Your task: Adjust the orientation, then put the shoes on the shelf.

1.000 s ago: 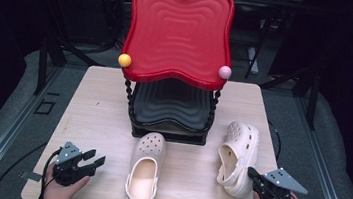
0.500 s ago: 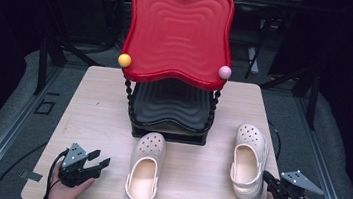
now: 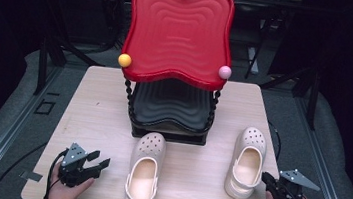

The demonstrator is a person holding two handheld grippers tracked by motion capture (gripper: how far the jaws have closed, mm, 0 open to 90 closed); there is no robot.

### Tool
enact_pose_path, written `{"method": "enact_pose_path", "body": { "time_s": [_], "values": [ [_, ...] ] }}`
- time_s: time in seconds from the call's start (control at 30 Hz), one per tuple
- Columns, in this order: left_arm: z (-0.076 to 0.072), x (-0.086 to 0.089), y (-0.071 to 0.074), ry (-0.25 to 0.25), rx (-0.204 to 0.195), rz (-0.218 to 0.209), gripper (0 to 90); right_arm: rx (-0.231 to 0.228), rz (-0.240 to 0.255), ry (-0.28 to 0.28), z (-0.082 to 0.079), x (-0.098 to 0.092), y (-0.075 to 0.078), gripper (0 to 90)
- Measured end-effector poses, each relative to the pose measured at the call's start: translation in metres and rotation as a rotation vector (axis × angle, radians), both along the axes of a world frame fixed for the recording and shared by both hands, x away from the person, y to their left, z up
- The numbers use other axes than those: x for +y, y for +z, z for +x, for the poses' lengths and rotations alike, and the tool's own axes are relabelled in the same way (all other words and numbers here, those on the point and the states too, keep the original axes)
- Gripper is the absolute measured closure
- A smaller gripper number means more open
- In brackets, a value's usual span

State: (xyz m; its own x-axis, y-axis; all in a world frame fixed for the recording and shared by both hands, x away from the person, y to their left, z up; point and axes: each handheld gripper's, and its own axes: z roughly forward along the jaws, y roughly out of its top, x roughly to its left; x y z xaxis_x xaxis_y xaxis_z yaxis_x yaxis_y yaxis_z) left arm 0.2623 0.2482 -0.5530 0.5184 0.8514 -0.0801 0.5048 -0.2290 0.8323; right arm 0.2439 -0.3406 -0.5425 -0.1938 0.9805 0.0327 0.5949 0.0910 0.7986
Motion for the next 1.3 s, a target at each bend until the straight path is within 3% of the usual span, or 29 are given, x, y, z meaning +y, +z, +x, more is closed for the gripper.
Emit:
{"method": "enact_pose_path", "body": {
  "time_s": [0.03, 0.07, 0.1, 0.13, 0.17, 0.2, 0.27, 0.3, 0.43, 0.6, 0.63, 0.67, 0.77, 0.93, 1.03, 1.17, 1.3],
  "values": [
    [0.000, 0.001, 0.000, 0.002, 0.004, -0.002, 49.0, -0.040, -0.051, -0.006, -0.002, 0.004, 0.010, 76.1],
    [0.000, 0.001, 0.000, 0.002, 0.004, -0.002, 49.0, -0.040, -0.051, -0.006, -0.002, 0.004, 0.010, 76.1],
    [0.000, 0.001, 0.000, 0.001, 0.006, -0.001, 49.0, -0.083, -0.103, 0.002, -0.004, 0.010, 0.022, 72.2],
    [0.000, 0.001, 0.000, 0.001, 0.006, -0.001, 49.0, -0.083, -0.103, 0.002, -0.004, 0.010, 0.022, 72.2],
    [0.001, 0.001, 0.000, 0.006, 0.008, -0.006, 48.9, -0.117, -0.164, 0.035, -0.003, 0.019, 0.033, 71.0],
    [0.001, 0.001, 0.000, 0.006, 0.008, -0.006, 48.9, -0.117, -0.164, 0.035, -0.003, 0.019, 0.033, 71.0],
    [0.001, 0.002, 0.000, 0.009, 0.005, -0.008, 48.9, -0.136, -0.263, 0.068, 0.000, 0.028, 0.042, 70.1],
    [0.001, 0.002, 0.000, 0.013, 0.008, -0.011, 48.5, -0.125, -0.352, 0.112, 0.007, 0.035, 0.047, 67.7],
    [0.001, 0.004, 0.000, 0.020, 0.007, -0.013, 48.4, -0.088, -0.403, 0.136, 0.020, 0.040, 0.053, 65.5],
    [0.003, 0.005, -0.001, 0.024, 0.016, -0.014, 48.4, -0.009, -0.552, 0.188, 0.041, 0.051, 0.058, 67.6],
    [0.003, 0.006, -0.001, 0.023, 0.016, -0.013, 48.4, 0.012, -0.609, 0.206, 0.048, 0.054, 0.056, 68.5],
    [0.003, 0.006, -0.001, 0.023, 0.016, -0.013, 48.4, 0.012, -0.609, 0.206, 0.048, 0.054, 0.056, 68.5],
    [0.003, 0.006, -0.001, 0.024, 0.021, -0.015, 48.4, 0.051, -0.694, 0.233, 0.057, 0.059, 0.054, 72.3],
    [0.003, 0.006, -0.001, 0.024, 0.019, -0.017, 48.4, 0.074, -0.697, 0.245, 0.067, 0.059, 0.050, 74.5],
    [0.003, 0.007, -0.001, 0.032, 0.017, -0.022, 48.3, 0.118, -0.674, 0.255, 0.074, 0.056, 0.046, 79.6],
    [0.004, 0.008, -0.002, 0.032, 0.017, -0.023, 48.3, 0.118, -0.634, 0.243, 0.075, 0.054, 0.046, 83.2],
    [0.004, 0.008, -0.002, 0.036, 0.018, -0.025, 48.3, 0.114, -0.630, 0.244, 0.070, 0.054, 0.048, 83.6]
  ]
}}
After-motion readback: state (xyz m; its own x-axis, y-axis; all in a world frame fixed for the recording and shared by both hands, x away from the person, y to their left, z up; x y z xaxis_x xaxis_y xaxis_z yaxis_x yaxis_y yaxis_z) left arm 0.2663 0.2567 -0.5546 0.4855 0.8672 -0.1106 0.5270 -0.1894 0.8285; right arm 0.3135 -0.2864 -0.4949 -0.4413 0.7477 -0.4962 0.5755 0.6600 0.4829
